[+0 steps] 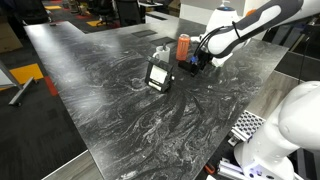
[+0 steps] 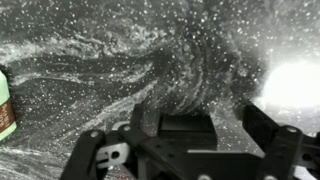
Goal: Turn the duster around, then use it to clean the table
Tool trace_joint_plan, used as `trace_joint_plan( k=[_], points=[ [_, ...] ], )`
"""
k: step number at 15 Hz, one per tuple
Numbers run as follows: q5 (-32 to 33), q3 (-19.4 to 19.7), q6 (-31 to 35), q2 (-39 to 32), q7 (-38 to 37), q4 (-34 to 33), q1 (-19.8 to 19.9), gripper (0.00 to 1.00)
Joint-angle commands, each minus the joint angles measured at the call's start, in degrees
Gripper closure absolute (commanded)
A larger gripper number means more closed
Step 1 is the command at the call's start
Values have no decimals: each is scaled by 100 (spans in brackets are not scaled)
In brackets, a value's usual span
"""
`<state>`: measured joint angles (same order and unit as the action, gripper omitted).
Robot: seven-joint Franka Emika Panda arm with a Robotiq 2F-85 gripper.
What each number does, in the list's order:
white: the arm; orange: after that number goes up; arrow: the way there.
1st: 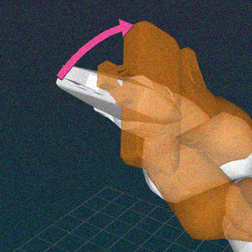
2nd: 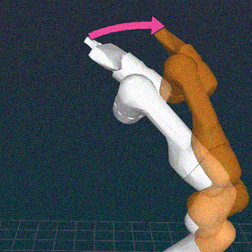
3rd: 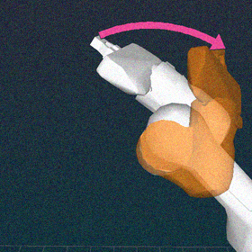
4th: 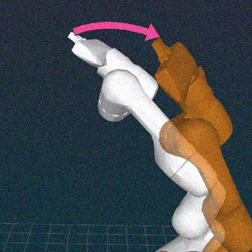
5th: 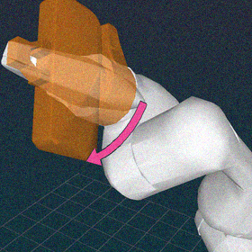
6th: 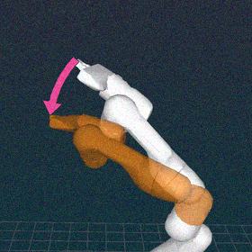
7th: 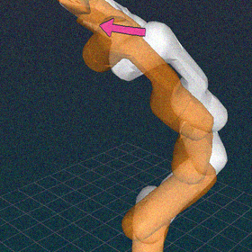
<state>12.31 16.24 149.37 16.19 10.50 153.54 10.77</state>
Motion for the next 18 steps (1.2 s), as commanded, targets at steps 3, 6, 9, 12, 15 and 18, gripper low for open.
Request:
trace_joint_plan(
  k=[3, 6, 9, 12, 15, 18],
  points=[
    [-579, 79, 305, -345, 512, -188, -8, 39],
    [-487, -23, 52, -304, 444, -257, 77, 63],
    [320, -330, -547, -254, -180, -330, 423, 72],
    [854, -486, -1523, 57, -425, -361, 472, 72],
    [1277, -598, -2464, 118, -561, -494, 480, 72],
    [1634, -1432, -3758, 784, -1423, -521, 583, 72]
  ],
)
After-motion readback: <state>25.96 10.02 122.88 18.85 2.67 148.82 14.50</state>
